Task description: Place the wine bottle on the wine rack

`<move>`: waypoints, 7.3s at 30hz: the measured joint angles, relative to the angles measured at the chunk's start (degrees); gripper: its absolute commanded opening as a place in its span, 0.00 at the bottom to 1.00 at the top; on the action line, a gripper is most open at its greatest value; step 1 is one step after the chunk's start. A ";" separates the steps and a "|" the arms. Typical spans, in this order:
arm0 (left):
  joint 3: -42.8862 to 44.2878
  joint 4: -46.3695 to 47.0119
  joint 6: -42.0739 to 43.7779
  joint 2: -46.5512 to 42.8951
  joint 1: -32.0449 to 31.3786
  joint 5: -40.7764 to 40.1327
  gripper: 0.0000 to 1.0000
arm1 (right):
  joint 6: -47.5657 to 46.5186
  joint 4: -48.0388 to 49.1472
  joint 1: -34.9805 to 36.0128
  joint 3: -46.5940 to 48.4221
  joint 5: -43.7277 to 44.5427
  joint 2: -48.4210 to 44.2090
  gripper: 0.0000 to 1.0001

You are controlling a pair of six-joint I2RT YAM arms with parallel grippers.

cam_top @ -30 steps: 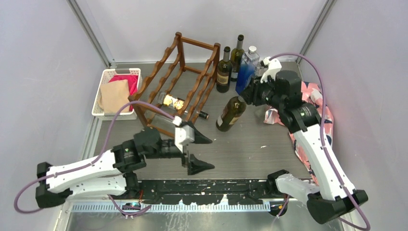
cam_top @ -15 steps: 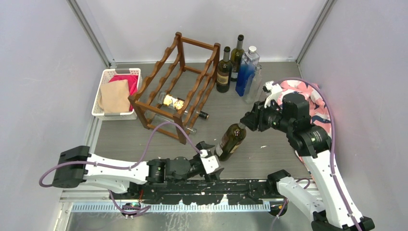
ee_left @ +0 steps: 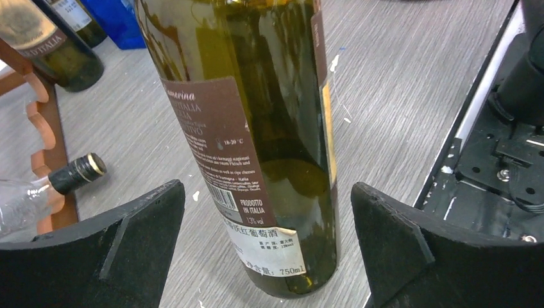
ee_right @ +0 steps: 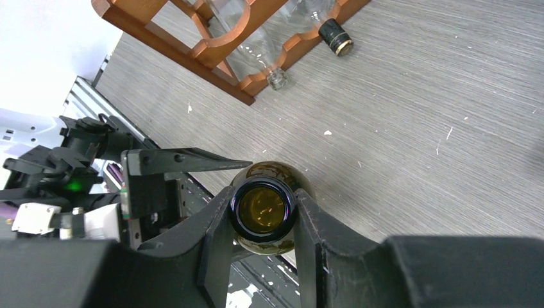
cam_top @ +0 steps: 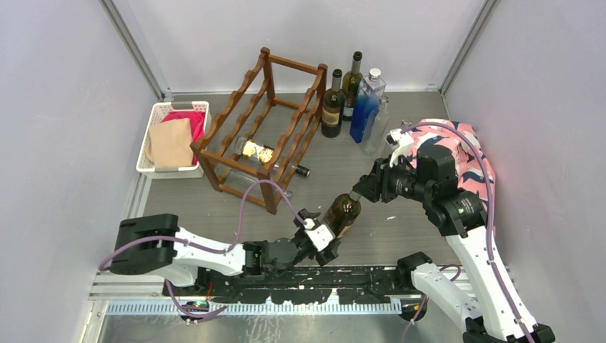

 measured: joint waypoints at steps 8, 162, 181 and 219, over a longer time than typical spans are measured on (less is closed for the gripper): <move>-4.31 13.14 -2.58 7.30 5.88 4.83 1.00 | 0.90 1.95 0.00 -0.22 -0.92 0.02 0.01; 26.71 -80.72 -0.50 -36.94 14.78 34.88 1.00 | -26.40 -15.21 22.97 -5.25 12.09 6.16 0.01; 33.44 -86.07 1.29 -36.24 14.78 22.86 1.00 | -22.49 -12.26 12.55 -5.25 25.07 5.18 0.01; 32.15 -83.27 2.47 -40.48 14.78 15.76 1.00 | -15.96 22.08 4.31 -11.15 15.54 28.70 0.01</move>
